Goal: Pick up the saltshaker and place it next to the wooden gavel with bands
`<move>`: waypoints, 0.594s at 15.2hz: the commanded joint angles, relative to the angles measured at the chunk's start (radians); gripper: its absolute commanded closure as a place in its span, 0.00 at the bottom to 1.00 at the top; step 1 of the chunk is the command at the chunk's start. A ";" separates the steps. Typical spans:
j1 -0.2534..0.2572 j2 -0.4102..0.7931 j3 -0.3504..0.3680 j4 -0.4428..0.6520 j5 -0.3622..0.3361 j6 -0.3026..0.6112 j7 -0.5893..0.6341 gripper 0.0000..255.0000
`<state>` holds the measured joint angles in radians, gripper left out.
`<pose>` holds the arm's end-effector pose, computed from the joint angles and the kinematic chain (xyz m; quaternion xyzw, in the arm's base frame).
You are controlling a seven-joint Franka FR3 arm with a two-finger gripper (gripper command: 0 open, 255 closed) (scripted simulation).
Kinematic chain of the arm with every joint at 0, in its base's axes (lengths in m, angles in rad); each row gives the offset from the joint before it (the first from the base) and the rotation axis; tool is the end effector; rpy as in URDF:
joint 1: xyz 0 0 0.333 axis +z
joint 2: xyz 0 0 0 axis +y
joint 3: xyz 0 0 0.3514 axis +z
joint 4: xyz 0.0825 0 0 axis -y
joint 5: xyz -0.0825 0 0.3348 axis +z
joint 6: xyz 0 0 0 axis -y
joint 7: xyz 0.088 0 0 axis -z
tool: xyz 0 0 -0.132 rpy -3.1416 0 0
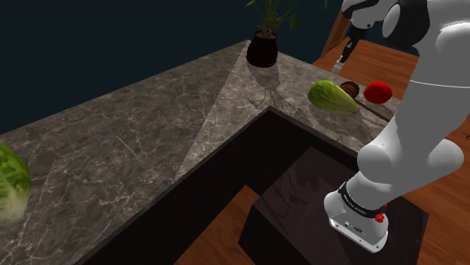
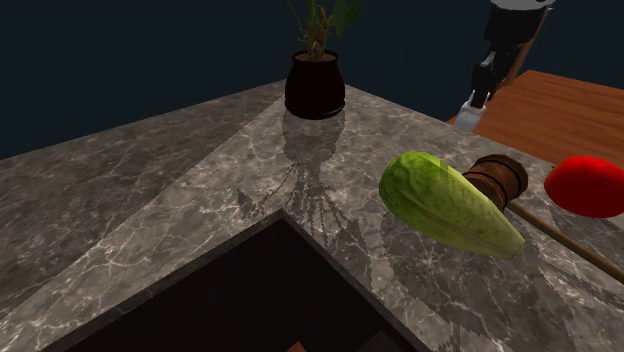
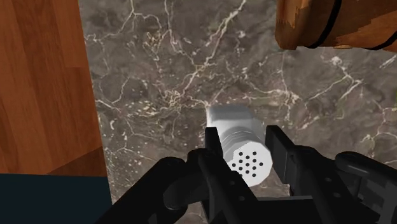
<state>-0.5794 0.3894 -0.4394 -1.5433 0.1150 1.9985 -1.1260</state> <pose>0.3816 -0.5199 0.4783 0.9970 0.0510 0.0012 0.0582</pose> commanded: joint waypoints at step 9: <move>-0.002 0.036 0.010 -0.087 0.019 0.120 -0.009 1.00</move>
<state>-0.5815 0.4232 -0.4305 -1.6181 0.1320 2.1043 -1.1332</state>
